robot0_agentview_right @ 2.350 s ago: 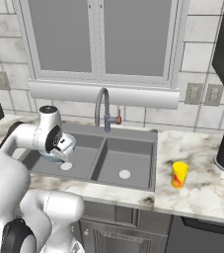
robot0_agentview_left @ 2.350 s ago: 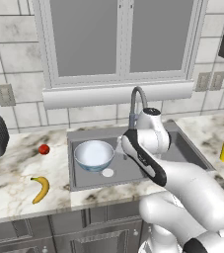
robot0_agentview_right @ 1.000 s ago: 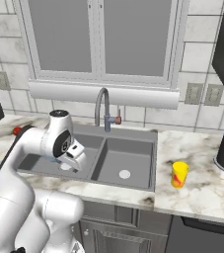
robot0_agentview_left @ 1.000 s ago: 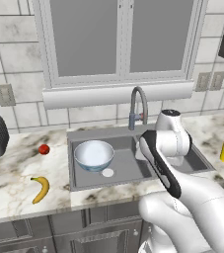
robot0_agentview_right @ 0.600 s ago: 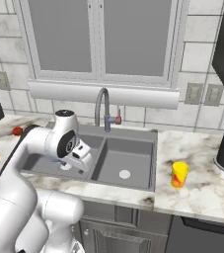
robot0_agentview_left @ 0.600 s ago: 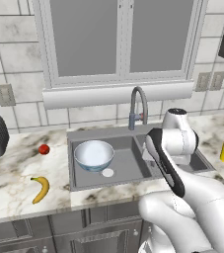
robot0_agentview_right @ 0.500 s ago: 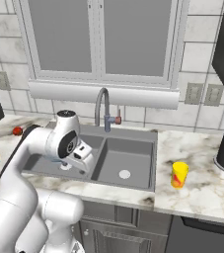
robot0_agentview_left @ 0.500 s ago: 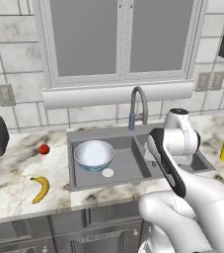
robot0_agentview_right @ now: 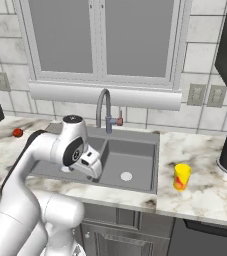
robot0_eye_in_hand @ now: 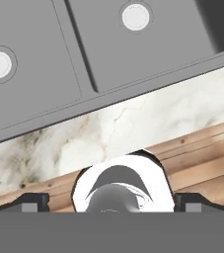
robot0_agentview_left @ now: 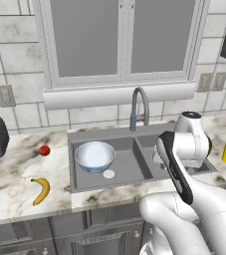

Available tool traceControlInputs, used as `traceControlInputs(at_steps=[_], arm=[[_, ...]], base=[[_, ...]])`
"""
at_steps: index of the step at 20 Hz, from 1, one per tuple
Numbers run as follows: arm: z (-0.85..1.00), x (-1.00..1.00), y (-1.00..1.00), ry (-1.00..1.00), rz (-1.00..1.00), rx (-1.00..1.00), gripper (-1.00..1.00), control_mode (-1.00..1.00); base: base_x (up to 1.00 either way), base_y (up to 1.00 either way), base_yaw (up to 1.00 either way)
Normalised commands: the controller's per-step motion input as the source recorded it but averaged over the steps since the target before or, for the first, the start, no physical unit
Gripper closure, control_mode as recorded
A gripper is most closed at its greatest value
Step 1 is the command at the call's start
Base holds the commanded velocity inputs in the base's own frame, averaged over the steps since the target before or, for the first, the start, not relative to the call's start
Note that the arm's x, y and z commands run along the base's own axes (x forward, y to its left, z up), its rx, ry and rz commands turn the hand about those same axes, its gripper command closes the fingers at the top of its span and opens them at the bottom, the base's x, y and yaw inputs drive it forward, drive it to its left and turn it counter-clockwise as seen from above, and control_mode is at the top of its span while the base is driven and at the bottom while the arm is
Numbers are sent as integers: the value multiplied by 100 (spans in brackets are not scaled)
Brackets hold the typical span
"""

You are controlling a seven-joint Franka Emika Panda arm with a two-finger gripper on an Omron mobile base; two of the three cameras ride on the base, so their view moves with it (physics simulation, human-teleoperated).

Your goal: Remove the banana and apple from the sink. Then move the bowl and cup from the counter to the sink for washing.

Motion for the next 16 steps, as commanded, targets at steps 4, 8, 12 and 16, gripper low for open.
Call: traceControlInputs(at_steps=[4,8,12,16], arm=[[1,-9,-27,0,6,0,-100,-100],[2,-10,-30,0,7,0,-100,-100],[2,-7,-29,0,8,0,-100,-100],[5,-2,-25,0,8,0,-100,-100]], base=[[0,0,0],[0,0,0],[0,0,0],[0,0,0]])
